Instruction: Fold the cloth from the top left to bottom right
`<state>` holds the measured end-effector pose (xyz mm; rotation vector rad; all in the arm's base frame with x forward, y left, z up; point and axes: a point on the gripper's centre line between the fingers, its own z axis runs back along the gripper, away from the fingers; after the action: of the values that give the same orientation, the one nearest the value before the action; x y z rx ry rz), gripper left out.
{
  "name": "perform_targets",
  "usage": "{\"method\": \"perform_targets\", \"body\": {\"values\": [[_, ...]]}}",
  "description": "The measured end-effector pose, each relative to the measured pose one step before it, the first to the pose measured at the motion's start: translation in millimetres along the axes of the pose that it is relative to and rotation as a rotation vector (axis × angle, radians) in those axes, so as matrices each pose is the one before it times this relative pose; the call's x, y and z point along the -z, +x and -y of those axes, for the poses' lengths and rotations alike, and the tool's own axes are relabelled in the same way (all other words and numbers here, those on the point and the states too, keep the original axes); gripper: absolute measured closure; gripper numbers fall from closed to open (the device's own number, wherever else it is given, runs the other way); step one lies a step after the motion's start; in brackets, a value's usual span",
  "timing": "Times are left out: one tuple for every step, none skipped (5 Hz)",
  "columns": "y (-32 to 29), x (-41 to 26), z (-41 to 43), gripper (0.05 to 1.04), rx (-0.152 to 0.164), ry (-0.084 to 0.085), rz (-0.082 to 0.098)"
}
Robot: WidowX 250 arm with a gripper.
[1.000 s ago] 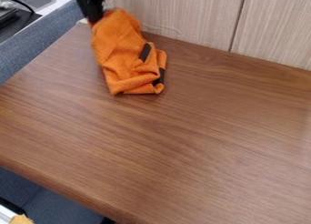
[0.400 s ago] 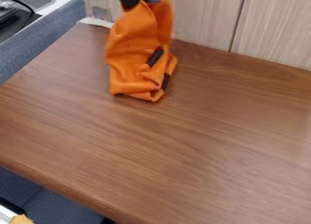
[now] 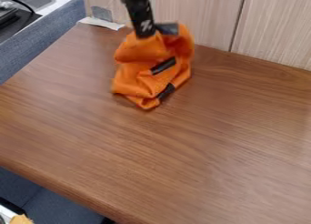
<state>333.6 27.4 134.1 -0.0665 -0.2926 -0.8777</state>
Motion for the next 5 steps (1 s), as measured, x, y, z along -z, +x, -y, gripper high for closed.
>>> {"method": "perform_targets", "body": {"values": [[-16.16, 15.07, 18.21, 1.024, 0.0564, -0.0234, -0.0205], [-21.65, 16.08, 6.36, 1.025, 0.0197, 0.0088, -0.066], [-14.4, 10.12, -3.22, 1.025, 0.007, 0.0057, -0.0184], [-6.43, 15.04, -0.55, 1.025, -0.0017, -0.0281, -0.0068], [-1.53, -0.25, -1.07, 0.999, -0.0176, 0.0065, -0.0129]]}}
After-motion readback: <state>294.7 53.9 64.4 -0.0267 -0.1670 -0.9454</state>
